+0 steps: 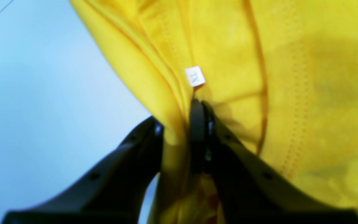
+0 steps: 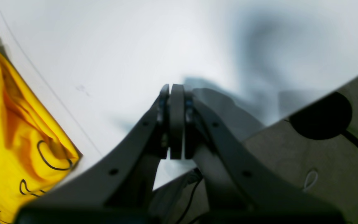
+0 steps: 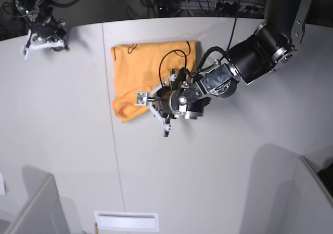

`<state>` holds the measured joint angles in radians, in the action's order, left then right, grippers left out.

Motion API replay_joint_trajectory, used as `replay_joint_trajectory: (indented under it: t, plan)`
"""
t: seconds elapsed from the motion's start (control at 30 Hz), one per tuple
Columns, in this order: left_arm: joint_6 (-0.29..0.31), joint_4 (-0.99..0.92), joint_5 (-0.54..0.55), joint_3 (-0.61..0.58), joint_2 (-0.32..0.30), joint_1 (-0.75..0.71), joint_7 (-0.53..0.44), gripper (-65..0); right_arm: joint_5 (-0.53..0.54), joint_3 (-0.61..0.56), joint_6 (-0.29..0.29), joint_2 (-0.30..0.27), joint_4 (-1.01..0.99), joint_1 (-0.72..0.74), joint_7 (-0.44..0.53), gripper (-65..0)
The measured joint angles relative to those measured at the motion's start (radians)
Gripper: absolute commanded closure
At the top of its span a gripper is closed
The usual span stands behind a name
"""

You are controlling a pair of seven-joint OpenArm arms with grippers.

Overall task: Fold the T-shirt properly
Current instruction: 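Drag the folded shirt across the table with the left gripper and release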

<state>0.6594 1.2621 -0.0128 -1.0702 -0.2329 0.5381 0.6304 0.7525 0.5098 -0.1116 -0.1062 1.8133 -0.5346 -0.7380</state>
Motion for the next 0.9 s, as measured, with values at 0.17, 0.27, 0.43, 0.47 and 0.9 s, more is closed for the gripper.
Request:
replay_joint_trajectory:
  t: [0.17, 0.27, 0.43, 0.47, 0.9]
  plan:
    - [0.015, -0.037, 0.036, 0.0, 0.004, 0.022, -0.02, 0.0, 0.0, -0.003, 0.0, 0.0, 0.0, 0.011, 0.001, 0.0]
    - [0.015, -0.037, 0.032, 0.0, 0.005, 0.022, -0.019, 0.0, 0.0, -0.003, 0.0, 0.0, 0.0, 0.013, 0.0, 0.0]
    - [0.016, -0.037, 0.033, -0.002, 0.006, 0.028, -0.019, 0.0, 0.0, -0.003, 0.0, 0.0, 0.0, 0.013, 0.0, 0.0]
    - [0.021, -0.04, 0.034, -0.006, 0.006, 0.033, -0.02, 0.0, 0.0, -0.003, 0.0, 0.0, 0.0, 0.013, 0.0, 0.0]
    - [0.019, -0.059, 0.021, -0.012, 0.023, 0.079, -0.006, -37.4, 0.0, -0.004, 0.0, 0.0, 0.0, 0.013, 0.0, 0.0]
